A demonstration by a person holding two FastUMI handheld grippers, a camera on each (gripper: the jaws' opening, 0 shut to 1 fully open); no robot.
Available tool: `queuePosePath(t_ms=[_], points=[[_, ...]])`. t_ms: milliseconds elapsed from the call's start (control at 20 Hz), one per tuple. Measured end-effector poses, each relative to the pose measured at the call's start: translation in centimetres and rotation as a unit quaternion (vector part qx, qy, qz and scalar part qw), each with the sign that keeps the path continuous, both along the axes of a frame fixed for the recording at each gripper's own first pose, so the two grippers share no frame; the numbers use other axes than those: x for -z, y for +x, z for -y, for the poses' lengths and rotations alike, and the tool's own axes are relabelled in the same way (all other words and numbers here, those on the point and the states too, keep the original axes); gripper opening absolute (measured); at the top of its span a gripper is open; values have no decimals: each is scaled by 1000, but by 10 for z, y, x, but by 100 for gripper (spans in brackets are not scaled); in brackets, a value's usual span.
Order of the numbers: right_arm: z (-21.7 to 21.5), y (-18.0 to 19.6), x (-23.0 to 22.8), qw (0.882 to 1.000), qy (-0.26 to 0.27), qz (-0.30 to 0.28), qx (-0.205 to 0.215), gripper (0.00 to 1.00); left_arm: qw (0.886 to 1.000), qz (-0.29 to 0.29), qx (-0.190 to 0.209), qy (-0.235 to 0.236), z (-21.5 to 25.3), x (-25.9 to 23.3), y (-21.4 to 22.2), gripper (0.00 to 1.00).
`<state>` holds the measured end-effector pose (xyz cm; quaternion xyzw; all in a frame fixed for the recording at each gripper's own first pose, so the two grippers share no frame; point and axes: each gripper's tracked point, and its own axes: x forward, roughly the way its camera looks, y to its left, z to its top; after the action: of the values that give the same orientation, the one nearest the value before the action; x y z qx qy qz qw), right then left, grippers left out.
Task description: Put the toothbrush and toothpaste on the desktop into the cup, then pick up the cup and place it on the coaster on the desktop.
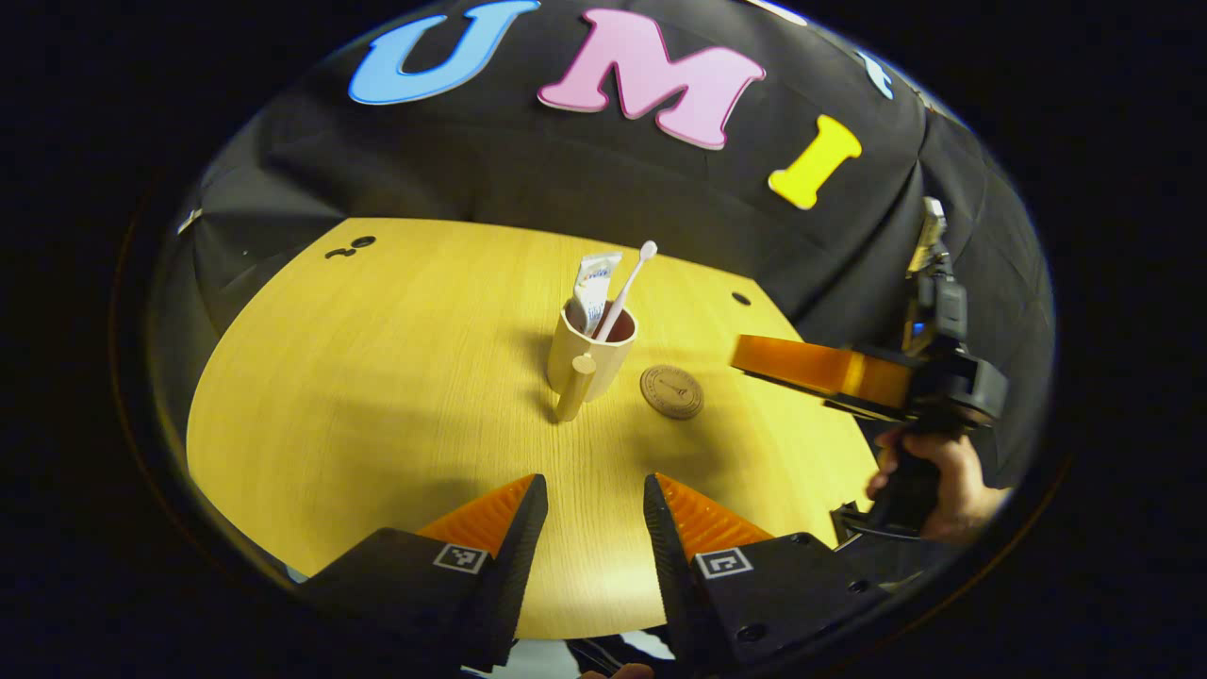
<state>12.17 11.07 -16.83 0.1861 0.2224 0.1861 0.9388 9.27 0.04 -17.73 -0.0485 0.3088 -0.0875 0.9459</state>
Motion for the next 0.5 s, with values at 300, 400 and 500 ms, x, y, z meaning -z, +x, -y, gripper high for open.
queuePosePath(t_ms=[300, 400, 500], points=[[57, -61, 18, 999, -34, -24, -14, 51, 996, -66, 18, 51, -2, 20, 68, 65], [73, -72, 22, 999, -38, -31, -6, 51, 994, -80, 19, 72, -6, 26, 88, 65], [87, -81, 26, 999, -38, -38, 2, 51, 991, -94, 21, 97, -10, 33, 105, 65]])
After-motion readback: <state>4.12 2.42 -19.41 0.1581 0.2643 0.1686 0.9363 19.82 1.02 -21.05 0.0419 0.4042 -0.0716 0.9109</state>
